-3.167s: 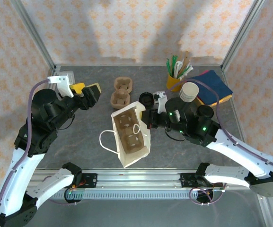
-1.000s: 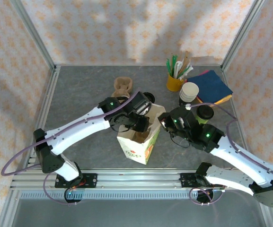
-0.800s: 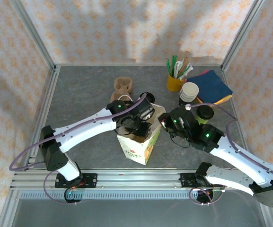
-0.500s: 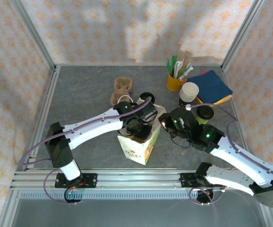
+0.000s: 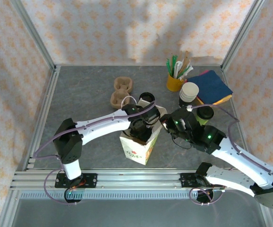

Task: Pack the takeout coffee

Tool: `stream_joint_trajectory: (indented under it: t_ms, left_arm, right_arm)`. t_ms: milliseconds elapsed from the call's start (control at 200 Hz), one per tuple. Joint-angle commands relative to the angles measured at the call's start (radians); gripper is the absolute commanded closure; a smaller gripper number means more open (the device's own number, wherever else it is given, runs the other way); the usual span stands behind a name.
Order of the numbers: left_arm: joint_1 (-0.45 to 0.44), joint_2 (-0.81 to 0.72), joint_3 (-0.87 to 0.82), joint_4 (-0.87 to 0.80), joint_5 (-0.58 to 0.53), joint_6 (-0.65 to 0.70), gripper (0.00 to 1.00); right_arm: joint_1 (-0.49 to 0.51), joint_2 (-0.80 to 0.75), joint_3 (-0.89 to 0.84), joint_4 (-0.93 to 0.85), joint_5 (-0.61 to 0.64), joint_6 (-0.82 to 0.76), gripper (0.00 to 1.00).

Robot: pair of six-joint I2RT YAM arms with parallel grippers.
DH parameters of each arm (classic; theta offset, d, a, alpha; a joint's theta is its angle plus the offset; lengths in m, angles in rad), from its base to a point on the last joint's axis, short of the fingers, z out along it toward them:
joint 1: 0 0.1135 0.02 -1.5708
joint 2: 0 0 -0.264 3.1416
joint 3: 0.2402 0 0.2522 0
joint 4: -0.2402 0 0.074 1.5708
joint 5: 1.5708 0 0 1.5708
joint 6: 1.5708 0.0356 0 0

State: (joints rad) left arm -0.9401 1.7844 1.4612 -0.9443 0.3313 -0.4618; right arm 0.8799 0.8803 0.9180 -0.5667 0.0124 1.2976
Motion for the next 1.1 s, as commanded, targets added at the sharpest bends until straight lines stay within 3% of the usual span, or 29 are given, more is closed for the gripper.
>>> stream_joint_trajectory:
  t_ms: [0,546,1091]
  left_arm:
    - [0.001,0.028,-0.022,0.027,-0.001,0.014,0.89]
    - [-0.002,0.050,-0.114,0.146,0.090,-0.001,0.90]
    - [-0.003,0.117,-0.170,0.208,0.098,0.005,0.90]
  right_arm:
    - [-0.002,-0.025,-0.002,0.028,0.035,0.005,1.00]
    - [-0.003,-0.053,0.022,0.026,0.058,-0.008,1.00]
    - [-0.002,-0.064,0.051,0.080,0.034,-0.046,1.00]
